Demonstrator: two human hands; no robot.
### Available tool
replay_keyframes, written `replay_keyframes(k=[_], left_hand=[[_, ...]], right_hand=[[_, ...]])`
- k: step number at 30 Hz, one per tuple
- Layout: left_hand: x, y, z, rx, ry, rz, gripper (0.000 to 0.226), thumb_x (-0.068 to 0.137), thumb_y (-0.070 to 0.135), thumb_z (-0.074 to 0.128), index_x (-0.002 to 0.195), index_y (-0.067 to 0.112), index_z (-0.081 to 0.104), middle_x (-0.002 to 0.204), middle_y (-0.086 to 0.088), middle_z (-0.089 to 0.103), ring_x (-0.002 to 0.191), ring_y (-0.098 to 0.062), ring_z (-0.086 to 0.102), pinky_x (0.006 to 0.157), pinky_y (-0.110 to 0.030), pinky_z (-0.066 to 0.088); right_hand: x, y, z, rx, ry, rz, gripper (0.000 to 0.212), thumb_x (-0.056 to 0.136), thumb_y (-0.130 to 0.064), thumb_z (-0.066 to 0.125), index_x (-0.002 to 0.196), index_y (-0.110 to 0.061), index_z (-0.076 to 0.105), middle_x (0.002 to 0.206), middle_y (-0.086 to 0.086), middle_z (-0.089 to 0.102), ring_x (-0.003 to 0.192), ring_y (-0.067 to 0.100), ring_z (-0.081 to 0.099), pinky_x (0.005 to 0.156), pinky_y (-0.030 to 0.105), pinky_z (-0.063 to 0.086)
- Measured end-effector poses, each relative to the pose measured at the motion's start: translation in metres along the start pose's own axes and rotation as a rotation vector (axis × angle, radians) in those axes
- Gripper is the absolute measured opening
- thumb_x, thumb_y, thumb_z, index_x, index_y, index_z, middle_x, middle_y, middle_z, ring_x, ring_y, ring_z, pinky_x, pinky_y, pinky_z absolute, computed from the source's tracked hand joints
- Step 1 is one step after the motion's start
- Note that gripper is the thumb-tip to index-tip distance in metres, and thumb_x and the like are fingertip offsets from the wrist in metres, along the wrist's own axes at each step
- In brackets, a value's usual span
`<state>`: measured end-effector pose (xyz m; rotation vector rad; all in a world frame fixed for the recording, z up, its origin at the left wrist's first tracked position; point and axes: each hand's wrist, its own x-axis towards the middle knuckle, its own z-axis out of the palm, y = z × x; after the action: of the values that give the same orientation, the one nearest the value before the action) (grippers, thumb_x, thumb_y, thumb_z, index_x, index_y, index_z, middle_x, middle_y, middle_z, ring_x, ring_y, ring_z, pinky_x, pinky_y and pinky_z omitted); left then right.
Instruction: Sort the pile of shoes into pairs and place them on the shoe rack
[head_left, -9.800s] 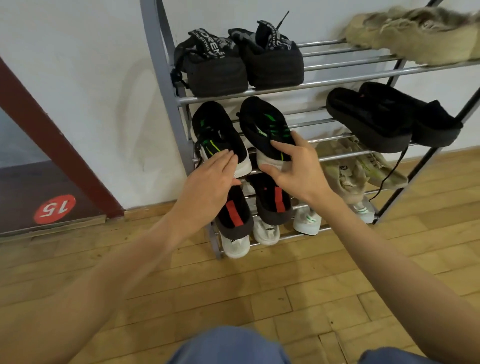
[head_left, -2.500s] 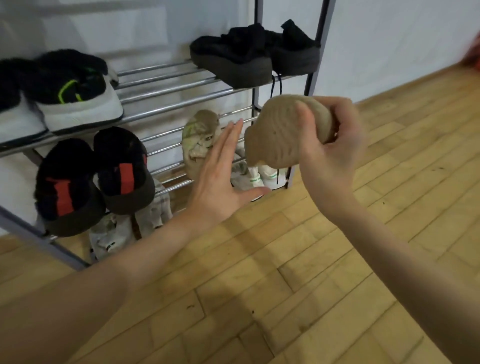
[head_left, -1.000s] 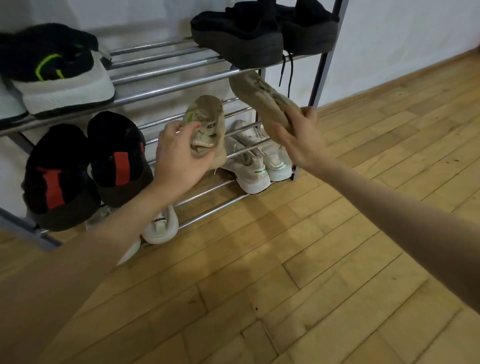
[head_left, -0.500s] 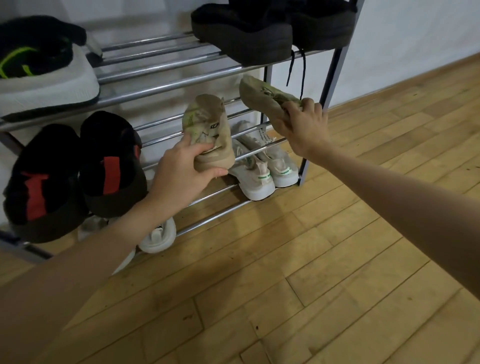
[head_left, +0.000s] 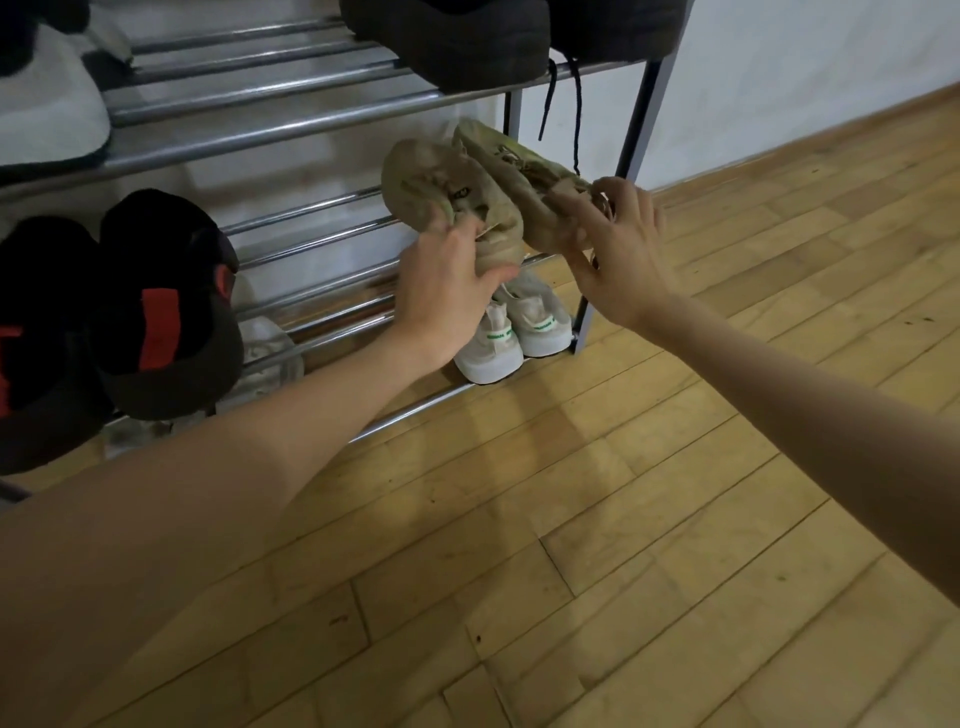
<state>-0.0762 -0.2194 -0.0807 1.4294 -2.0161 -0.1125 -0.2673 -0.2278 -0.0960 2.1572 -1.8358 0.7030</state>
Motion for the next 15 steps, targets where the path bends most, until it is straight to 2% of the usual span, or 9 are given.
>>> replay_keyframes(k=[4, 9, 12, 14, 15], left_hand=[[0.001, 0.000, -0.002, 0.067, -0.076, 0.071, 0.042, 0.087, 0.028, 0.065, 0.123, 0.009, 0.055, 0.128, -0.016, 0.052, 0.105, -0.033, 0.059, 0.080, -0.032, 0.044], [0.002, -0.002, -0.004, 0.066, -0.109, 0.092, 0.043, 0.089, 0.028, 0.063, 0.128, 0.012, 0.052, 0.131, -0.017, 0.050, 0.105, -0.035, 0.060, 0.083, -0.039, 0.048], [-0.001, -0.011, -0.002, 0.002, -0.169, 0.095, 0.057, 0.091, 0.027, 0.060, 0.142, 0.015, 0.037, 0.147, -0.018, 0.036, 0.122, -0.035, 0.052, 0.095, -0.044, 0.047], [-0.011, -0.015, -0.007, -0.094, -0.198, 0.086, 0.068, 0.091, 0.025, 0.060, 0.148, 0.014, 0.024, 0.155, -0.016, 0.024, 0.135, -0.034, 0.038, 0.108, -0.048, 0.037], [-0.022, -0.018, -0.011, -0.116, -0.172, 0.085, 0.069, 0.090, 0.023, 0.060, 0.148, 0.012, 0.024, 0.154, -0.016, 0.025, 0.138, -0.032, 0.034, 0.111, -0.046, 0.034]], right_hand=[[-0.003, 0.003, -0.001, 0.106, -0.010, -0.002, 0.046, 0.093, -0.025, 0.052, 0.140, -0.022, 0.047, 0.138, 0.018, 0.041, 0.122, 0.038, 0.043, 0.101, 0.050, 0.039], [-0.006, -0.003, 0.004, 0.189, 0.012, 0.027, 0.046, 0.095, -0.017, 0.053, 0.140, -0.020, 0.047, 0.142, 0.018, 0.039, 0.127, 0.036, 0.042, 0.104, 0.050, 0.041], [-0.011, -0.009, 0.006, 0.181, 0.036, 0.058, 0.054, 0.094, -0.011, 0.051, 0.146, -0.022, 0.040, 0.150, 0.019, 0.030, 0.134, 0.038, 0.036, 0.109, 0.050, 0.037], [-0.023, -0.017, 0.005, 0.218, 0.041, 0.142, 0.066, 0.091, -0.003, 0.049, 0.151, -0.023, 0.029, 0.157, 0.018, 0.018, 0.142, 0.037, 0.024, 0.113, 0.048, 0.028], [-0.032, -0.022, 0.005, 0.238, 0.048, 0.187, 0.070, 0.089, -0.001, 0.048, 0.152, -0.020, 0.025, 0.157, 0.019, 0.016, 0.144, 0.036, 0.021, 0.115, 0.047, 0.026]])
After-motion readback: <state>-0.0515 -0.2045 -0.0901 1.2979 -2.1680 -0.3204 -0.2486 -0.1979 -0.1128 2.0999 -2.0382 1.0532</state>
